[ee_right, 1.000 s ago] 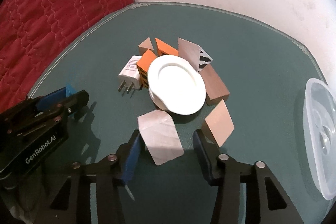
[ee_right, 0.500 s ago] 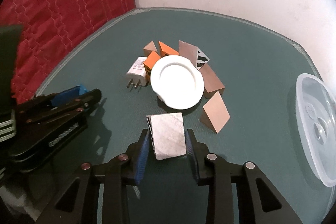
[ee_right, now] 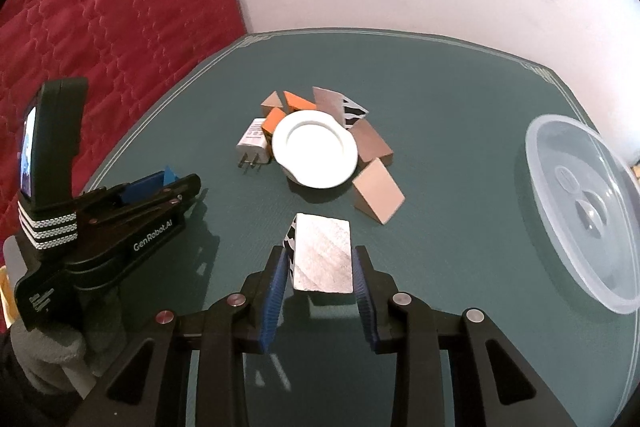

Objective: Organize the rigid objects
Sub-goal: 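Grasp the blue block with the left gripper while the right gripper grasps the pale wooden tile, then carry the pale wooden tile in the right gripper over the clear basin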

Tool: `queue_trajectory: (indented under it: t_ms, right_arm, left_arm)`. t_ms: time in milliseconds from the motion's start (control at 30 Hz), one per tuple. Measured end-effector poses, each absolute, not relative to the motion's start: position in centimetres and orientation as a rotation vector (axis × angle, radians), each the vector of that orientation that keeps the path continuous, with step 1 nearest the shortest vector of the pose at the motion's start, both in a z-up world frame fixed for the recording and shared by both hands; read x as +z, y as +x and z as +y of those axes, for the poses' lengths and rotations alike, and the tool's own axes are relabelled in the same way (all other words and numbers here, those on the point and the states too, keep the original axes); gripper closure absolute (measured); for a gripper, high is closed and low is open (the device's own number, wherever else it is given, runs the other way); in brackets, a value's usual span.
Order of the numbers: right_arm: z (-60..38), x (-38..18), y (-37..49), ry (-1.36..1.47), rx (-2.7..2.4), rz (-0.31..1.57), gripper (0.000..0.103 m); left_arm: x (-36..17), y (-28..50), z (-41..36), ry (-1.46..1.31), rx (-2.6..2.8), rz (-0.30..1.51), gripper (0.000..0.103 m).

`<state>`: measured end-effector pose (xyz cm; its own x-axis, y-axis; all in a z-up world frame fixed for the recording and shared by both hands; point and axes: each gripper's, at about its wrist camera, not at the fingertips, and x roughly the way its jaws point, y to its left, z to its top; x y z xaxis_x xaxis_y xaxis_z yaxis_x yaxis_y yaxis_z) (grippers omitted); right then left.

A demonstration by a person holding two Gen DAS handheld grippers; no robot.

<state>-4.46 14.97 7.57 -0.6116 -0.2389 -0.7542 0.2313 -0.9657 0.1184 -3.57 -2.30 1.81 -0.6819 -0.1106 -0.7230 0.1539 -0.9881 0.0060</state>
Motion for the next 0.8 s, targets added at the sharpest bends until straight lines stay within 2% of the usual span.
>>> queue_trajectory:
  t_ms: [333, 600, 800]
  right_arm:
    - [16.9, 8.0, -3.6, 1.200, -2.657, -0.081, 0.068]
    - [19.5, 8.9, -3.7, 1.165, -2.687, -0.125, 0.072]
    - [20.0, 7.9, -4.2, 1.199, -2.633, -0.138, 0.071]
  left_arm:
    - [2.0, -3.4, -1.7, 1.173, -2.741, 0.033, 0.067]
    - [2.5, -3.0, -0.4, 1.168, -2.741, -0.028, 0.067]
    - [2.7, -2.8, 0.2, 1.175, -2.750, -0.036, 0.067]
